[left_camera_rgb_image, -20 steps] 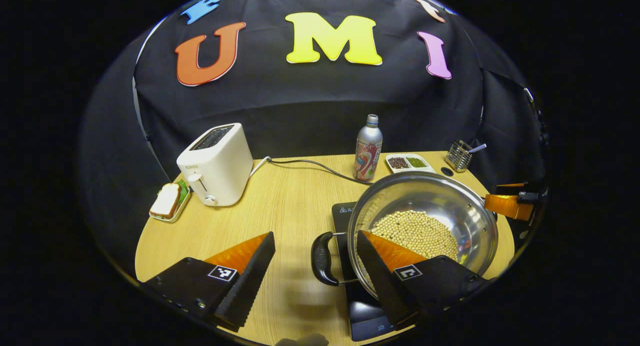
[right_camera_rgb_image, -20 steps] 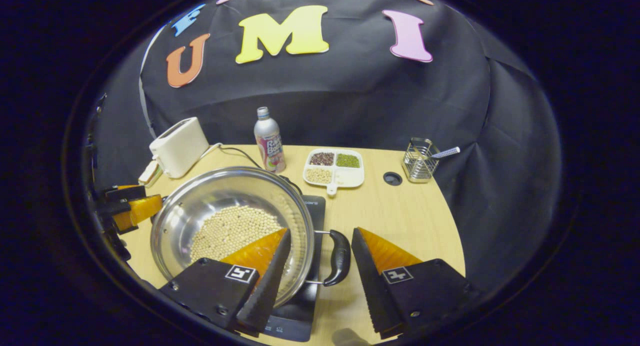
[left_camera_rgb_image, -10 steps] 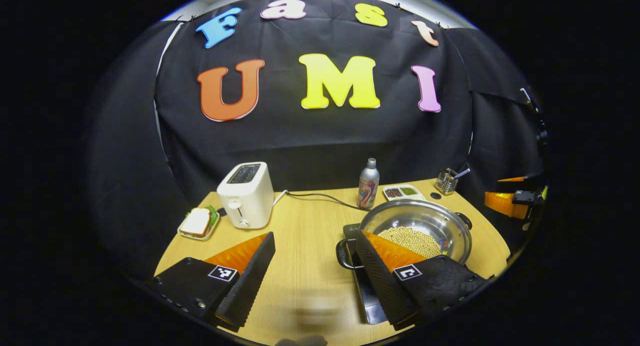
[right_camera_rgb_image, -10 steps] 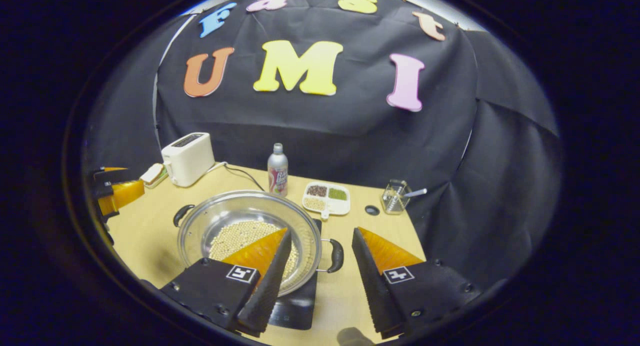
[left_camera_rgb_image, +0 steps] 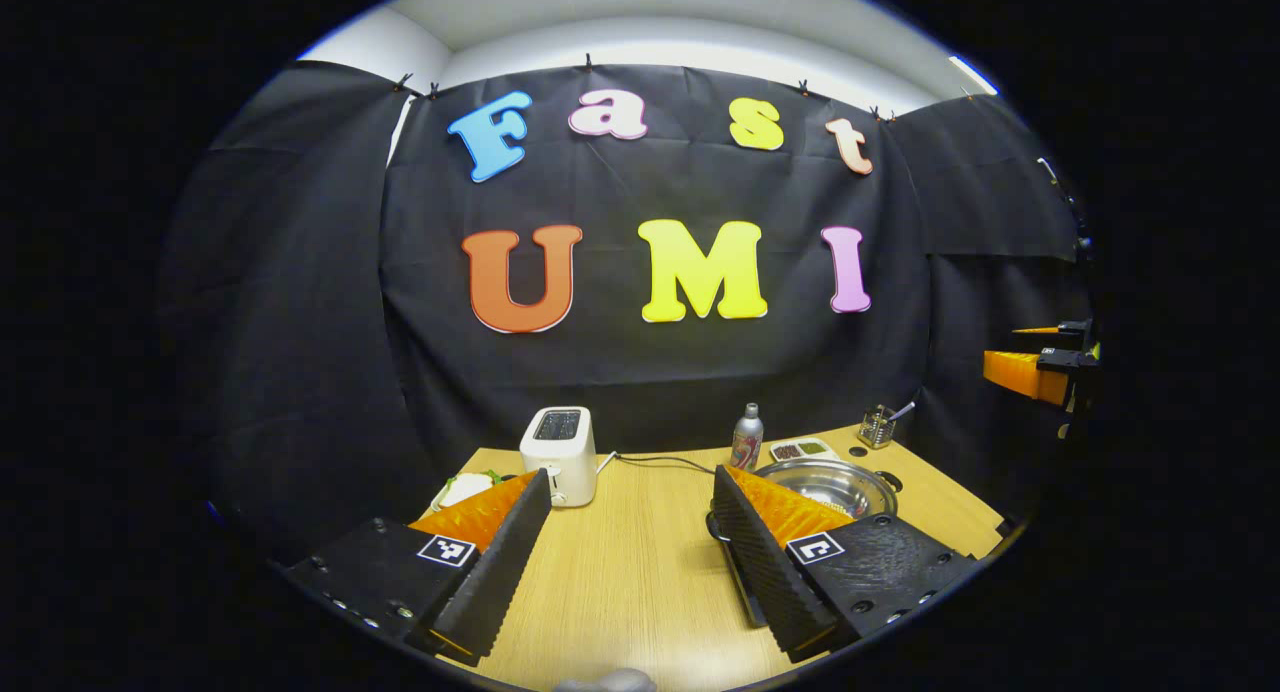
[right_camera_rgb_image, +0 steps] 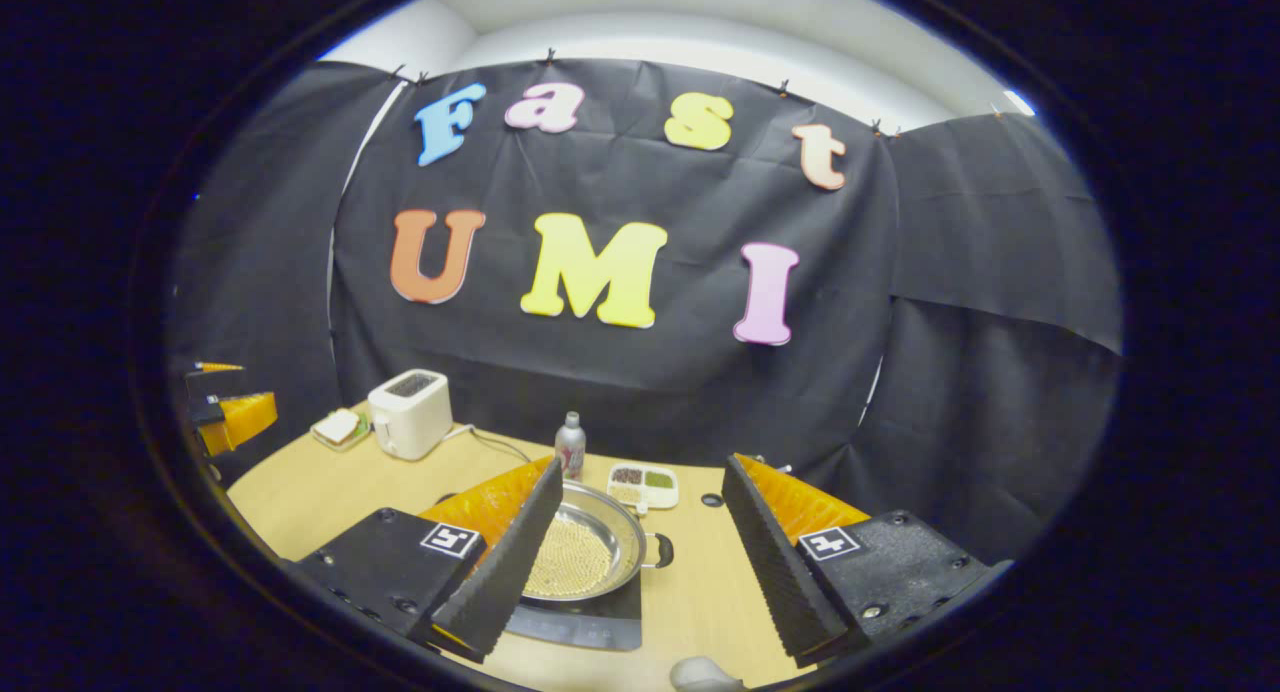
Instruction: First push the handle of the pot to place it horizontally, then grasp the pot with both hands and set it on the induction cooktop.
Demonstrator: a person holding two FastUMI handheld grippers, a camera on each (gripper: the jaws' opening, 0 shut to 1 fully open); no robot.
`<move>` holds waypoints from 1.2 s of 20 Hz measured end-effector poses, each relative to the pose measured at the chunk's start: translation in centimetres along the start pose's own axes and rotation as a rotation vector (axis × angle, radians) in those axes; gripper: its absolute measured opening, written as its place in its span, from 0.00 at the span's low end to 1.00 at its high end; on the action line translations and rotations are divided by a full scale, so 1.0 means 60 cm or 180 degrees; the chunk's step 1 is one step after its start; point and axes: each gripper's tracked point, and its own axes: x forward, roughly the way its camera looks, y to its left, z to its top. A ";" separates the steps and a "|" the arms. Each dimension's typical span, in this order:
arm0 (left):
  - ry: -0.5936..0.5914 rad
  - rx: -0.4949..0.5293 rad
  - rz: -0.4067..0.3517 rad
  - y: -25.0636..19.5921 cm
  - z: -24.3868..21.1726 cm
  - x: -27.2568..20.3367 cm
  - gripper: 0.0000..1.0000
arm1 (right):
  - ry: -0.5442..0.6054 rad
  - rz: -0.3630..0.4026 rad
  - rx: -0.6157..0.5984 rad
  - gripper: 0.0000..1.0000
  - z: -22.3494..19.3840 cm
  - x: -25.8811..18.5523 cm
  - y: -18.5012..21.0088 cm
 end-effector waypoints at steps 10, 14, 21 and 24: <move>-0.0522 -0.0080 0.0055 -0.041 0.131 -0.136 0.97 | -0.0470 0.0043 0.0569 1.00 0.103 -0.131 -0.097; -0.0572 -0.0128 0.0055 -0.073 0.148 -0.145 0.96 | -0.0560 -0.0051 0.0527 1.00 0.102 -0.158 -0.139; -0.0679 -0.0130 0.0018 -0.119 0.174 -0.143 0.97 | -0.0496 0.0036 0.0528 1.00 0.094 -0.168 -0.141; -0.0673 -0.0122 -0.0005 -0.122 0.173 -0.140 0.97 | -0.0473 0.0007 0.0531 1.00 0.091 -0.165 -0.142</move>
